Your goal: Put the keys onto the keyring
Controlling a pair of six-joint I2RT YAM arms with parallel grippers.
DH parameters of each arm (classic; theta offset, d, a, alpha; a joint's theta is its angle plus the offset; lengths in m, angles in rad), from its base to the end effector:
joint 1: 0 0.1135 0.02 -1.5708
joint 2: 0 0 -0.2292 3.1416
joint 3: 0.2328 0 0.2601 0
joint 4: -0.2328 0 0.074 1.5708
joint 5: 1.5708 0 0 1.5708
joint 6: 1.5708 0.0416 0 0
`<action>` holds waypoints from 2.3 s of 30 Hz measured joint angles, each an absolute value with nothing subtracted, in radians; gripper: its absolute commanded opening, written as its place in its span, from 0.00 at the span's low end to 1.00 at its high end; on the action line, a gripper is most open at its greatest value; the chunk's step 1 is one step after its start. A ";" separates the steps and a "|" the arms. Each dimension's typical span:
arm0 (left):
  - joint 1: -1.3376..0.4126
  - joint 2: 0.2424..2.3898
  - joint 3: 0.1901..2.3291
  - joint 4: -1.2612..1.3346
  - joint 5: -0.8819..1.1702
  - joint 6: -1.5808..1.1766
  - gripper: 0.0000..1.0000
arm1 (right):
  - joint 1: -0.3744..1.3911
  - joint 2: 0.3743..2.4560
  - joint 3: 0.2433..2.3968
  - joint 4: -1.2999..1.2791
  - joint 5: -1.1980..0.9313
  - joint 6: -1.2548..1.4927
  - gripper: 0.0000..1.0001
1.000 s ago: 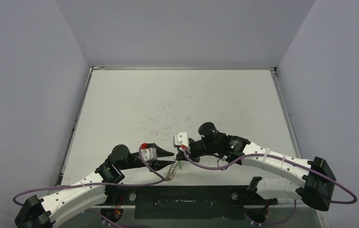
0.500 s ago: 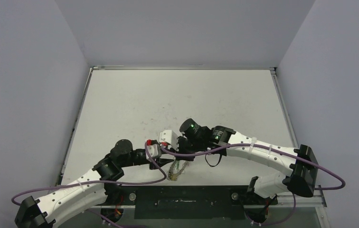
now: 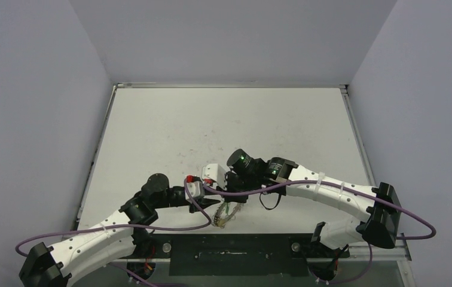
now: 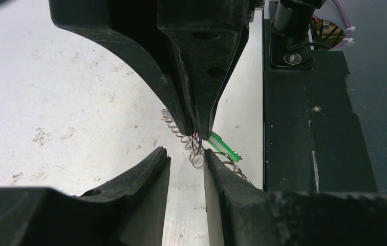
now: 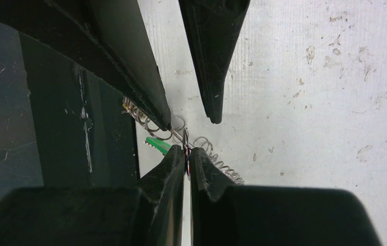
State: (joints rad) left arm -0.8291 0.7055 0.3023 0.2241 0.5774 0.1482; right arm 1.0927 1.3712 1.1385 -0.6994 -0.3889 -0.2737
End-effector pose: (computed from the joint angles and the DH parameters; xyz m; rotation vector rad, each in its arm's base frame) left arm 0.1244 -0.1694 0.1986 1.2217 1.3602 -0.9916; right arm 0.1248 0.2751 0.2479 -1.7663 1.9028 0.8091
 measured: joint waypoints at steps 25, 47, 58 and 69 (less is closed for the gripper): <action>-0.836 0.666 0.109 0.526 0.579 0.158 0.26 | 1.106 1.248 0.959 -0.470 -0.426 -0.306 0.00; -0.836 0.725 0.114 0.616 0.620 0.107 0.12 | 1.103 1.256 0.959 -0.461 -0.434 -0.306 0.00; -0.837 0.750 0.118 0.637 0.627 0.082 0.00 | 1.098 1.258 0.959 -0.461 -0.430 -0.307 0.00; -0.837 0.716 0.117 0.636 0.542 -0.013 0.00 | 1.073 1.251 0.938 -0.395 -0.425 -0.264 0.42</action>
State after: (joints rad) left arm -0.8371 0.7158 0.1165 0.6357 0.5415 -0.0128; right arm 1.0733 1.2514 0.9382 -0.3946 -0.4248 -0.2642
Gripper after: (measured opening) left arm 0.009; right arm 0.320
